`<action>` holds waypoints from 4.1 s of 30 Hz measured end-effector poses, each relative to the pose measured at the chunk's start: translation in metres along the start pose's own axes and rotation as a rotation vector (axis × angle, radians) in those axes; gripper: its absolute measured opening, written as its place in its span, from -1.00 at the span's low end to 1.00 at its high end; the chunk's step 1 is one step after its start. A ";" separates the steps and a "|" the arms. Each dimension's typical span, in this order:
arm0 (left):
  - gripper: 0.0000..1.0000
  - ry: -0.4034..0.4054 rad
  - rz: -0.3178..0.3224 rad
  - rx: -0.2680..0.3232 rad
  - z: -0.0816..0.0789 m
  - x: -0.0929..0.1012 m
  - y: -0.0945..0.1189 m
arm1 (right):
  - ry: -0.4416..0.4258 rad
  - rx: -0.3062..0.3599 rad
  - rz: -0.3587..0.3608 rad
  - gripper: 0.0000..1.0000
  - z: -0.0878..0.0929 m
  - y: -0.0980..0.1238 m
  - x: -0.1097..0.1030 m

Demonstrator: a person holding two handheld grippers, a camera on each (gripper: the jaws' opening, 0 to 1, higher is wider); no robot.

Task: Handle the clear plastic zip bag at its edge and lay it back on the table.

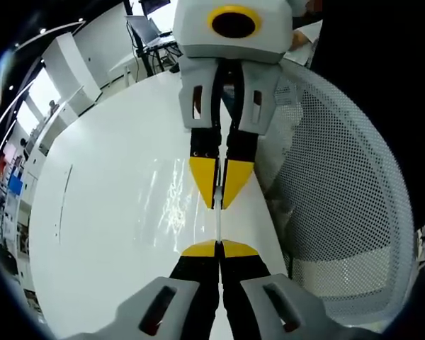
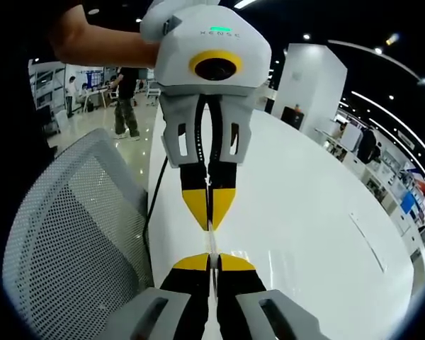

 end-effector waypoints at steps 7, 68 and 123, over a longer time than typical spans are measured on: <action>-1.00 0.003 -0.001 -0.005 0.003 -0.003 0.000 | 0.000 -0.004 -0.001 -1.00 0.002 0.000 0.002; -1.00 0.007 -0.018 -0.018 0.008 -0.011 0.002 | 0.000 -0.019 0.004 -1.00 0.009 0.006 0.007; -1.00 0.029 -0.022 -0.025 0.013 -0.012 0.005 | -0.012 -0.019 0.009 -1.00 0.015 0.008 0.010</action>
Point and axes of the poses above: the point that each gripper's makers call its tool centre point, and the gripper's own axes: y roughly backward along the fingers, x roughly to its right, z roughly out of its underside, the point moved 4 cm from there along y, roughly backward along the fingers, and after that the axes turned 13 degrees about y, right-handed, at the moved point
